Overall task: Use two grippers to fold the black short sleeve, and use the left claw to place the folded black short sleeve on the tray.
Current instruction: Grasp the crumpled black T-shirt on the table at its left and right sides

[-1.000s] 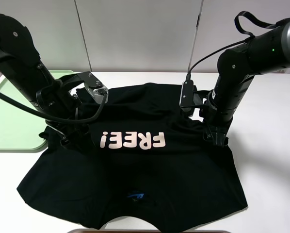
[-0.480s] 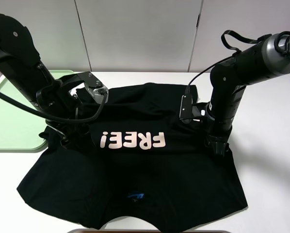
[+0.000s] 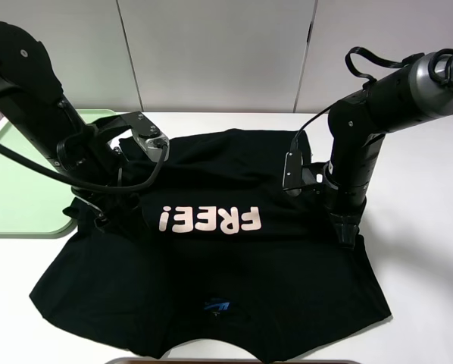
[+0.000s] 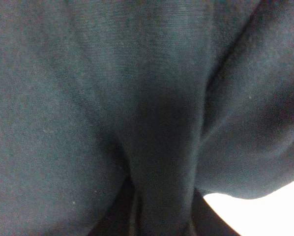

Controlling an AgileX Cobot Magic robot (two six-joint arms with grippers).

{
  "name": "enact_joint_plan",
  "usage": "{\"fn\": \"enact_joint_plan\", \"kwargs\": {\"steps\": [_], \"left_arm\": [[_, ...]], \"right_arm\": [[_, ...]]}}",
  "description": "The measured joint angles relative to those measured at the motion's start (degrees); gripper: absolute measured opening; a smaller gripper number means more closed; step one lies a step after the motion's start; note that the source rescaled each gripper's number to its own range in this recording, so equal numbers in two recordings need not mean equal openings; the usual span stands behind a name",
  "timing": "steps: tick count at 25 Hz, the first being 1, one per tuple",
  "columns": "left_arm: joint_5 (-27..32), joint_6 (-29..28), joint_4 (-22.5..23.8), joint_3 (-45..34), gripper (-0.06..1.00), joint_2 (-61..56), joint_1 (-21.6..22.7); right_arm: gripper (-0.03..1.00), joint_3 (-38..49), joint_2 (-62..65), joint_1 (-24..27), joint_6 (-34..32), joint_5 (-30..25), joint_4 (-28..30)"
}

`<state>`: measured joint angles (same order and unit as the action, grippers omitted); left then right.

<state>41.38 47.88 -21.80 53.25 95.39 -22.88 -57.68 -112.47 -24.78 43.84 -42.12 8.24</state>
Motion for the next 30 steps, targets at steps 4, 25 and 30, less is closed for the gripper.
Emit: {"fn": "enact_joint_plan", "kwargs": {"steps": [4,25,30], "left_arm": [[-1.4,-0.1,1.8,0.0,0.91,0.0,0.0],[8.9,-13.5,18.4,12.6,0.90,4.9,0.0],[10.3,-15.4,22.4,13.9,0.90,12.8,0.0]], "right_arm": [[0.15,0.0,0.0,0.0,0.0,-0.1,0.0],[0.15,0.0,0.0,0.0,-1.3,-0.1,0.2],[0.15,0.0,0.0,0.0,-1.3,-0.1,0.2]]}}
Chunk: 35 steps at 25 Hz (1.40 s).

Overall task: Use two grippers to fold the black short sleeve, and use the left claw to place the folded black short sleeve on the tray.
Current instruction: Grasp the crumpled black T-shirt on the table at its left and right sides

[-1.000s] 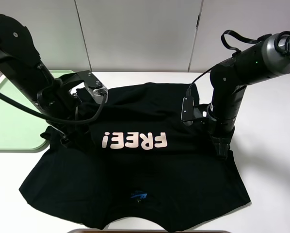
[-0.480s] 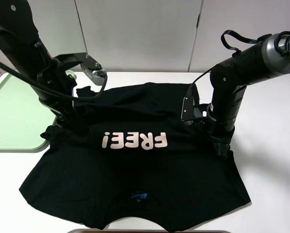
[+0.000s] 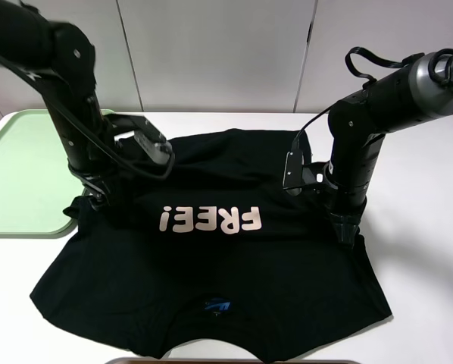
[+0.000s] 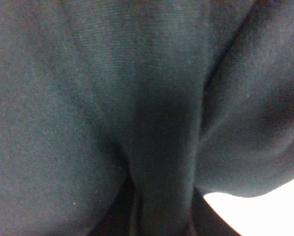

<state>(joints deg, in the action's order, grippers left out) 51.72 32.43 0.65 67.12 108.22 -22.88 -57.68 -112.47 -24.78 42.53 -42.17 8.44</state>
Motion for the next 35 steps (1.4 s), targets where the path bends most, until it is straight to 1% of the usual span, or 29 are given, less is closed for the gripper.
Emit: {"fn": "enact_joint_plan", "kwargs": {"steps": [3,6,12,18,30,35], "left_arm": [[0.5,-0.1,0.9,0.8,0.90,2.7,0.0],[0.8,-0.1,2.8,3.5,0.90,5.8,0.0],[-0.3,0.0,3.5,6.9,0.89,6.2,0.0],[0.2,0.0,7.2,7.0,0.89,6.9,0.0],[0.5,-0.1,7.2,7.0,0.88,10.9,0.0],[2.3,0.0,7.2,7.0,0.87,12.2,0.0]], "right_arm": [[0.15,0.0,0.0,0.0,0.0,0.0,0.0],[0.15,0.0,0.0,0.0,0.0,0.0,-0.4],[0.15,0.0,0.0,0.0,0.0,0.0,-0.8],[0.15,0.0,0.0,0.0,0.0,-0.1,-0.8],[0.15,0.0,0.0,0.0,0.0,0.0,-1.3],[0.15,0.0,0.0,0.0,0.0,0.0,-1.5]]}}
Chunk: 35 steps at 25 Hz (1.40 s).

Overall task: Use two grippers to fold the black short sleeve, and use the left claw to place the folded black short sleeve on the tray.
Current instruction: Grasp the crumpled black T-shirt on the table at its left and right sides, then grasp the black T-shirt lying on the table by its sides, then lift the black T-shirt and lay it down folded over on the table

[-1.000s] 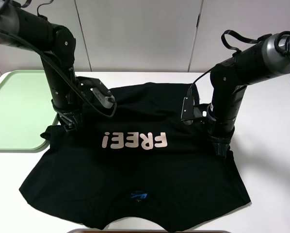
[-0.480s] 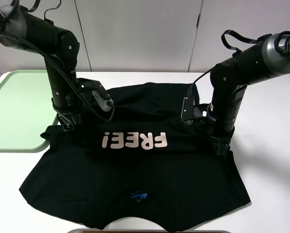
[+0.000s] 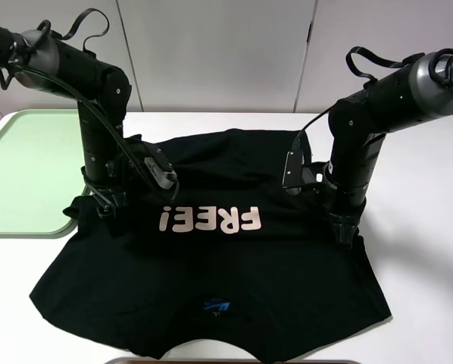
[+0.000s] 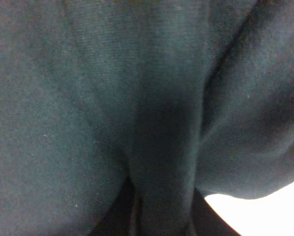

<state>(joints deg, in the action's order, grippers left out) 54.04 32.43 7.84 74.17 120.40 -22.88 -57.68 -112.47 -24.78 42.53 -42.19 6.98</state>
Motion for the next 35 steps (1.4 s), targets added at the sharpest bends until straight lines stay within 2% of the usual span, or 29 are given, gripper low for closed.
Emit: {"fn": "enact_joint_plan", "kwargs": {"steps": [2,5,7,12,14,21,24,25,29,35], "left_arm": [[0.6,0.0,0.0,0.0,0.84,0.0,0.0],[1.5,0.0,0.0,0.0,0.71,0.0,0.0],[1.8,0.0,0.5,0.0,0.59,0.0,0.0],[3.2,0.0,2.3,0.0,0.20,0.0,0.0],[3.3,-0.7,2.4,0.0,0.11,0.0,0.0],[3.7,-6.9,2.4,0.0,0.01,0.0,0.0],[3.8,-7.7,2.1,0.0,0.00,-1.3,0.0],[3.8,-7.7,2.1,0.0,0.00,-1.3,0.0],[2.7,-7.7,1.7,0.0,0.00,-5.7,0.0],[-0.7,-7.7,1.1,0.0,0.00,-16.9,0.0]], "right_arm": [[0.15,0.0,0.0,0.0,0.0,0.1,0.0],[0.15,0.0,0.0,0.0,0.0,0.2,0.0],[0.15,0.0,0.0,0.0,0.0,0.2,-0.1],[0.15,0.0,0.0,0.0,0.0,0.2,-0.2],[0.15,0.0,0.0,0.0,0.0,0.3,-0.2],[0.15,0.0,0.0,0.0,-1.0,2.4,0.0],[0.12,0.0,0.1,0.0,-6.2,3.9,1.2],[0.08,0.0,0.7,0.0,-11.2,4.9,2.8],[0.08,0.0,4.1,0.0,-19.1,6.2,6.9],[0.08,0.0,13.3,0.0,-23.6,6.3,11.0]]}}
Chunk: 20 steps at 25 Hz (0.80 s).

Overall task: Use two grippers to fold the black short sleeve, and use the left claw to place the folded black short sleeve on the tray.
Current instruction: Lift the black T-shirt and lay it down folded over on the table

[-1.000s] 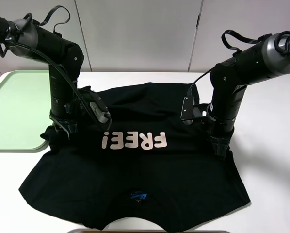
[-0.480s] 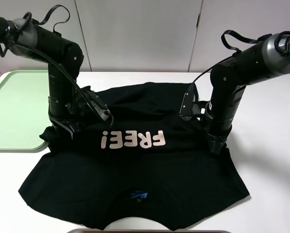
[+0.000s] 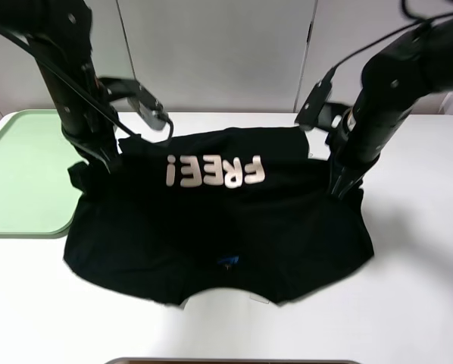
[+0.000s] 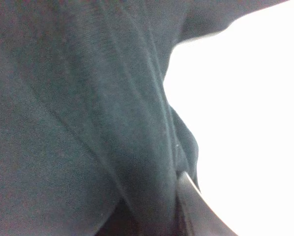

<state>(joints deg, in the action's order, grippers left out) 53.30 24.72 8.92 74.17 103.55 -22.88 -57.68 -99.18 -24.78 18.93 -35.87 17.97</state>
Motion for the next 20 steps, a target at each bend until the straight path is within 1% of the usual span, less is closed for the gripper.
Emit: {"fn": "enact_joint_plan", "kwargs": {"steps": [6,7,9,10,11,12,13,14,17,19,20], "left_arm": [[-0.7,0.0,-0.6,0.0,0.00,-12.4,0.0],[-0.7,0.0,-0.6,0.0,0.00,-14.7,0.0],[-0.8,0.0,-0.6,0.0,0.00,-20.6,-0.6],[-0.8,0.0,-0.6,0.0,0.00,-20.6,-0.6],[-0.8,0.0,-0.6,0.0,0.00,-27.3,-2.4],[-0.8,0.0,-0.6,0.0,0.00,-30.7,-3.8],[-0.7,0.0,-0.6,0.0,0.00,-33.5,-5.2],[-0.7,0.0,-0.6,0.0,0.00,-33.5,-5.2],[-0.7,0.0,-0.3,0.1,0.00,-42.6,-9.3],[-0.9,-0.1,1.8,0.8,0.00,-46.5,-10.0],[-1.1,-0.4,3.1,1.1,0.00,-47.4,-10.1]], "right_arm": [[0.08,0.0,11.2,0.0,-3.0,-0.2,3.6],[0.08,0.0,11.2,0.0,-3.0,-0.2,3.6],[0.08,0.0,17.4,0.0,-3.6,-0.6,5.3],[0.08,0.0,20.0,0.0,-3.5,-0.8,5.8],[0.08,0.0,22.4,0.0,-3.2,-0.9,6.1],[0.08,0.0,22.4,0.0,-3.2,-0.9,6.1],[0.08,0.0,28.6,0.0,-2.0,-0.9,6.6],[0.08,0.0,32.5,-0.4,-1.1,-1.0,6.8],[0.08,0.0,43.1,-3.0,4.4,-0.8,7.0],[0.08,0.0,48.1,-4.7,9.0,1.3,7.1],[0.08,0.0,50.0,-4.9,11.1,3.3,7.5]]}}
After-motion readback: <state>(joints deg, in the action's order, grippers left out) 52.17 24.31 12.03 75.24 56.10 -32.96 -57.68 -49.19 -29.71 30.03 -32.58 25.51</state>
